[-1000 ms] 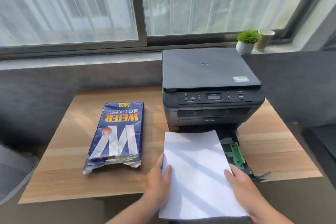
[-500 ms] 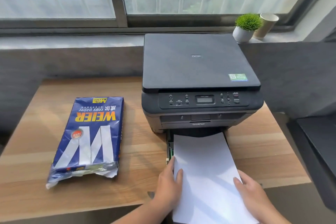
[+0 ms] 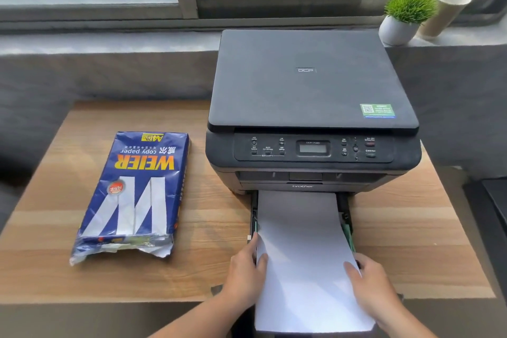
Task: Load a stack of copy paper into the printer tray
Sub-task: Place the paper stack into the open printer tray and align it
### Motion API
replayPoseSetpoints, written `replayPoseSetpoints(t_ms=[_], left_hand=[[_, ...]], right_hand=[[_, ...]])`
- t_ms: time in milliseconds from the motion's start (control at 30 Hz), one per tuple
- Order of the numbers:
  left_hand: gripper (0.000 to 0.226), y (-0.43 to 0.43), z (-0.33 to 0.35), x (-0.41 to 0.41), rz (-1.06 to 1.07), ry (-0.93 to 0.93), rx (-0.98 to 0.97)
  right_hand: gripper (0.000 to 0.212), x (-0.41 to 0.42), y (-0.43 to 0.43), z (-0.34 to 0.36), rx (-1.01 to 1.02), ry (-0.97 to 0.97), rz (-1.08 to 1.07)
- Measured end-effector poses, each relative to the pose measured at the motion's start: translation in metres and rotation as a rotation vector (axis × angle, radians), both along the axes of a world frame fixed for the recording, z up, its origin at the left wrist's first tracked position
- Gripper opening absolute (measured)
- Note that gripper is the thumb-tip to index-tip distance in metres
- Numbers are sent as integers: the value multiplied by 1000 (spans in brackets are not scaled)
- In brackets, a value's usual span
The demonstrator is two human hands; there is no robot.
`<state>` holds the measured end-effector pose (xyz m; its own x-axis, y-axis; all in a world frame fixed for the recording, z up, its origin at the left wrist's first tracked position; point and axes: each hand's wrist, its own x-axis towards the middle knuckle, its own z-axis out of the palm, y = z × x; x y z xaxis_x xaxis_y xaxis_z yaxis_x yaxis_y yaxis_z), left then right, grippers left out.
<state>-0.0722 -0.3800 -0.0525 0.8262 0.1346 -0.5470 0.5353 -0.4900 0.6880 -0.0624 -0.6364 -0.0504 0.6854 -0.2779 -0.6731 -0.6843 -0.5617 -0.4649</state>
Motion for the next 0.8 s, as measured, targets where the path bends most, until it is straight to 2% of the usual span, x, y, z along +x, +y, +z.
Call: replayPoseSetpoints(t_ms=[300,600,700,800], left_hand=[[56,-1,2,-7,50,-33,-5],[51,-1,5,-9,149,22,-150],[41,1,4,-10,197,5,-147],[22,1,3,-12,246,-5,-77]], right_hand=[[47,49,19,0,72,-91,-106],[40,78,42,-21,-214,-236,15],[41,70,46,-26,-292,-278,34],[42,68,45,-18,-283,-305,71]])
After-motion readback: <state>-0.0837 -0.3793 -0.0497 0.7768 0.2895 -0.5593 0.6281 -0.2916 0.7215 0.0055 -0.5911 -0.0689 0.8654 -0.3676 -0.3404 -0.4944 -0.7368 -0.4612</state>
